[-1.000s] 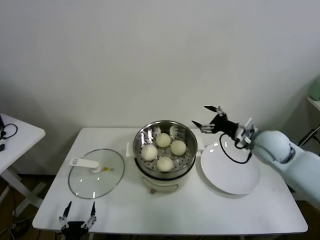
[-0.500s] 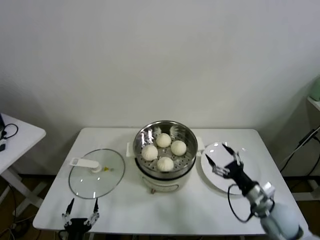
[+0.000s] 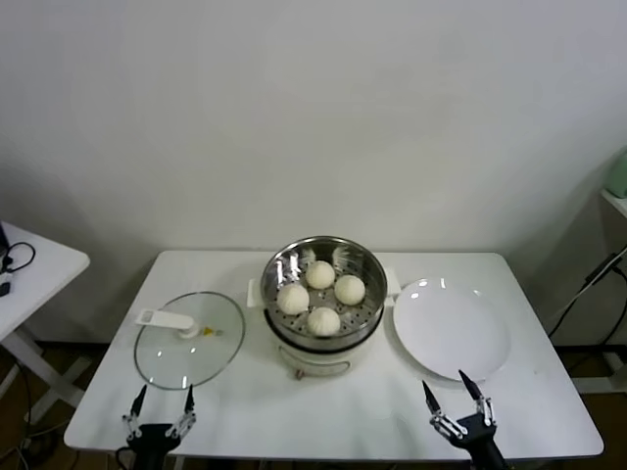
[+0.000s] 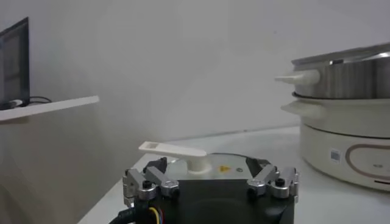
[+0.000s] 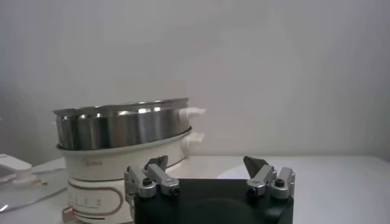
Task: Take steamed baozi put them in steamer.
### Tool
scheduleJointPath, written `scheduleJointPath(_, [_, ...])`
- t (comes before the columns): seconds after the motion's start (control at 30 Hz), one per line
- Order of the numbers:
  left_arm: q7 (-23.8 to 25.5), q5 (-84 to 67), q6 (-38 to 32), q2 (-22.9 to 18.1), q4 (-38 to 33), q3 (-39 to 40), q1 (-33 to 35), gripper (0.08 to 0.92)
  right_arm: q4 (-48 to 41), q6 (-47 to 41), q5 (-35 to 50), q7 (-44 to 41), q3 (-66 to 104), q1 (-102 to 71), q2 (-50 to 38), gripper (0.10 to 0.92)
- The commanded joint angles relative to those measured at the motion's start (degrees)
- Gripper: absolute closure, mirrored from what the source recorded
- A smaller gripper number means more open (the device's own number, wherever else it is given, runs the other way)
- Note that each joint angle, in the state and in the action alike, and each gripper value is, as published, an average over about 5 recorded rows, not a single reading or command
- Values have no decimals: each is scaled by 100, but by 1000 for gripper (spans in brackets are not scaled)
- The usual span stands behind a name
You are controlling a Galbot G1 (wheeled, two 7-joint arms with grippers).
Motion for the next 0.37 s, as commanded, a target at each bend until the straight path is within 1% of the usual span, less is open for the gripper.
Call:
scheduleJointPath(0.03, [15, -30, -2, -21, -43, 22, 10, 177, -109, 523, -82, -3, -97, -470, 506, 203])
scheduleJointPath(0.37, [7, -162, 51, -45, -152, 50, 52, 177, -104, 464, -92, 9, -209, -359, 493, 203])
